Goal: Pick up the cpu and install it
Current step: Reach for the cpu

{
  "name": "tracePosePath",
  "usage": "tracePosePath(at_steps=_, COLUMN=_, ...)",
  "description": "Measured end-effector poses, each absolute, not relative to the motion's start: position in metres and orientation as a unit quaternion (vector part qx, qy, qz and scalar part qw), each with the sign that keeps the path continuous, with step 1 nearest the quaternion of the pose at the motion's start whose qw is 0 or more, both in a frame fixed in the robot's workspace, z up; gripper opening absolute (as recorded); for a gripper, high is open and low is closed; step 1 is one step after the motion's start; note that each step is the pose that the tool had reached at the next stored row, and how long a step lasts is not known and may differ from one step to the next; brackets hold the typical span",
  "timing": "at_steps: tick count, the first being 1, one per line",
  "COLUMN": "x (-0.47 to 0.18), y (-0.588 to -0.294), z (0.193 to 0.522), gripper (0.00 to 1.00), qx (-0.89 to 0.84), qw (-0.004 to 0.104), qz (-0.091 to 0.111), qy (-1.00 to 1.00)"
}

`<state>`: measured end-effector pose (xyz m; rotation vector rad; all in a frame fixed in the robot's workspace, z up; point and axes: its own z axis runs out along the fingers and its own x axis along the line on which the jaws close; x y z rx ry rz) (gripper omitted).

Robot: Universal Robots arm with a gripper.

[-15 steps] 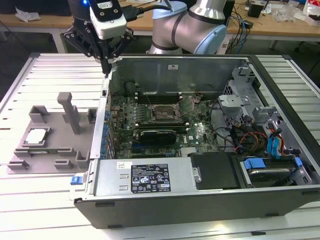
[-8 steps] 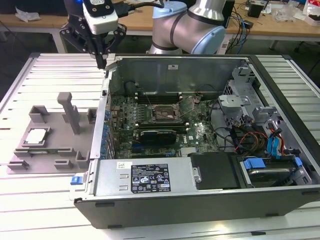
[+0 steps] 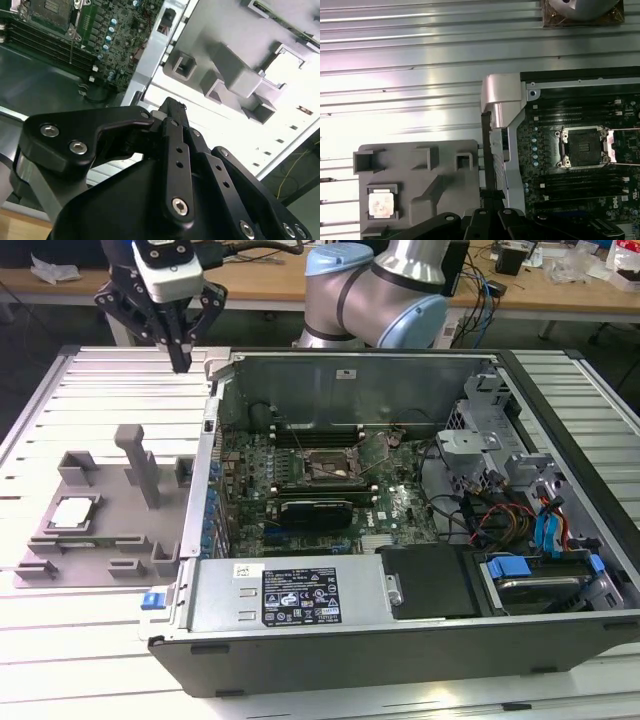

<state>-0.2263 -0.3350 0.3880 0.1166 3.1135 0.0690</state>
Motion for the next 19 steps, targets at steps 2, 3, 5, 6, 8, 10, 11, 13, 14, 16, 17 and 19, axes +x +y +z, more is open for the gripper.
tracePosePath(at_steps=2, x=-0.23, y=-0.333, z=0.388, gripper=0.11, qx=0.037, qw=0.013, qz=0.022, qy=0.999)
tracePosePath(at_steps=3, x=-0.232, y=-0.332, z=0.388, gripper=0.11, qx=0.037, qw=0.013, qz=0.022, qy=0.999)
tracePosePath(at_steps=5, x=-0.235, y=-0.331, z=0.388, gripper=0.11, qx=0.037, qw=0.012, qz=0.022, qy=0.999)
tracePosePath(at_steps=6, x=-0.237, y=-0.331, z=0.388, gripper=0.11, qx=0.037, qw=0.013, qz=0.022, qy=0.999)
tracePosePath(at_steps=8, x=-0.244, y=-0.329, z=0.387, gripper=0.11, qx=0.037, qw=0.013, qz=0.022, qy=0.999)
tracePosePath(at_steps=10, x=-0.252, y=-0.328, z=0.387, gripper=0.11, qx=0.037, qw=0.013, qz=0.022, qy=0.999)
tracePosePath(at_steps=11, x=-0.256, y=-0.328, z=0.386, gripper=0.11, qx=0.037, qw=0.013, qz=0.022, qy=0.999)
tracePosePath(at_steps=13, x=-0.266, y=-0.328, z=0.386, gripper=0.11, qx=0.037, qw=0.012, qz=0.022, qy=0.999)
tracePosePath(at_steps=14, x=-0.272, y=-0.329, z=0.385, gripper=0.11, qx=0.037, qw=0.012, qz=0.022, qy=0.999)
tracePosePath(at_steps=16, x=-0.282, y=-0.332, z=0.383, gripper=0.11, qx=0.037, qw=0.013, qz=0.022, qy=0.999)
tracePosePath(at_steps=17, x=-0.285, y=-0.333, z=0.383, gripper=0.11, qx=0.037, qw=0.013, qz=0.022, qy=0.999)
tracePosePath(at_steps=19, x=-0.292, y=-0.336, z=0.381, gripper=0.11, qx=0.037, qw=0.012, qz=0.022, qy=0.999)
